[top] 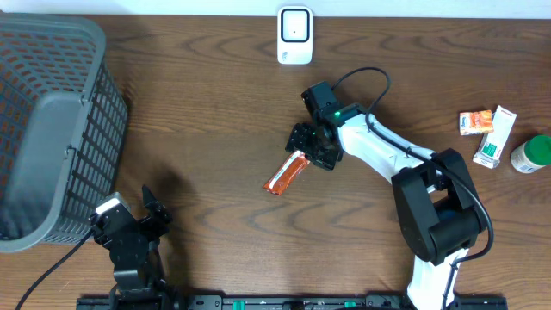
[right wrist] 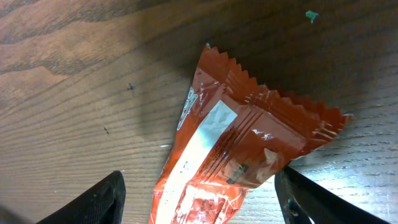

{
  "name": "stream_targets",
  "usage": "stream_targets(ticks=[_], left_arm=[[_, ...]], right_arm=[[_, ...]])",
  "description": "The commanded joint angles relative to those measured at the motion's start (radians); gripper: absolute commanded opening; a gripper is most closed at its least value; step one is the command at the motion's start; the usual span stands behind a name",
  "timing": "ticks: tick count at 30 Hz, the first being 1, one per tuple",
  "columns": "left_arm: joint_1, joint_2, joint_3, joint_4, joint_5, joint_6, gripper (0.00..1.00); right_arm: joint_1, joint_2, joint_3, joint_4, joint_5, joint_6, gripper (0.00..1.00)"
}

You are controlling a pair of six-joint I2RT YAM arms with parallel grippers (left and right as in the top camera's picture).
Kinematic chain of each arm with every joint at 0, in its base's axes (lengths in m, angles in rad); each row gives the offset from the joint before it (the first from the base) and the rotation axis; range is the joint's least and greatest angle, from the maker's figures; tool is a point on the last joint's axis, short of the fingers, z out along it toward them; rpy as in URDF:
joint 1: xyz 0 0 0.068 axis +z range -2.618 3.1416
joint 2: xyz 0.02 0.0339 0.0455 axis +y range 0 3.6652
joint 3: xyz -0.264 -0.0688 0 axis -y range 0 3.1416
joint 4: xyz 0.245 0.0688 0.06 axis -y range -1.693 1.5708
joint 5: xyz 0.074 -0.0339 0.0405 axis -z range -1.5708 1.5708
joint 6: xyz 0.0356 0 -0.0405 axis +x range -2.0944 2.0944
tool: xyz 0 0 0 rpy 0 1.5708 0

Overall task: Scan the item barcode
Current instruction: 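Raise the TOP bar upright toward the scanner window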

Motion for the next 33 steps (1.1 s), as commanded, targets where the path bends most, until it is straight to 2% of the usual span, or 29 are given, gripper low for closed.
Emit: stream_targets(ticks=[1,6,8,10,12,14,19,22,27,33], left_arm=[[0.002,-0.003,-0.008,0.0,-0.014,-0.006,0.84],[0.002,-0.003,-0.008,0.0,-0.014,-0.005,0.84],[0.002,-0.003,-0.008,0.0,-0.014,-0.006,0.84],[0.002,-0.003,-0.008,0.0,-0.014,-0.005,0.84],[0.002,-0.003,-0.008,0.0,-0.014,-0.005,0.84],[0.002,-0.003,-0.008,0.0,-0.014,-0.006,0.84],[0.002,-0.003,-0.008,0.0,-0.014,-0.006,0.84],[0.002,-0.003,-0.008,0.0,-0.014,-0.005,0.84],[0.002,-0.003,-0.008,0.0,-0.014,-0.005,0.84],[0.002,-0.003,-0.008,0.0,-0.014,-0.006,0.84]], right_arm=[[0.015,0.168,-0.076,-0.011,0.067,-0.016,0.73],[0.015,0.196,-0.076,-0.016,0.019,-0.017,0.63],[0.016,0.196,-0.074,-0.02,0.019,-0.017,0.53],[0.016,0.196,-0.074,-0.026,0.019,-0.016,0.41],[0.016,0.196,-0.073,-0.026,0.019,-0.016,0.24],[0.016,0.196,-0.068,-0.03,0.019,-0.021,0.01],[0.014,0.178,-0.028,-0.014,-0.015,-0.152,0.01],[0.004,0.12,0.006,-0.014,-0.105,-0.26,0.01],[-0.03,-0.074,0.018,0.057,-0.251,-0.442,0.01],[-0.023,-0.327,0.018,0.07,-0.261,-0.626,0.01]])
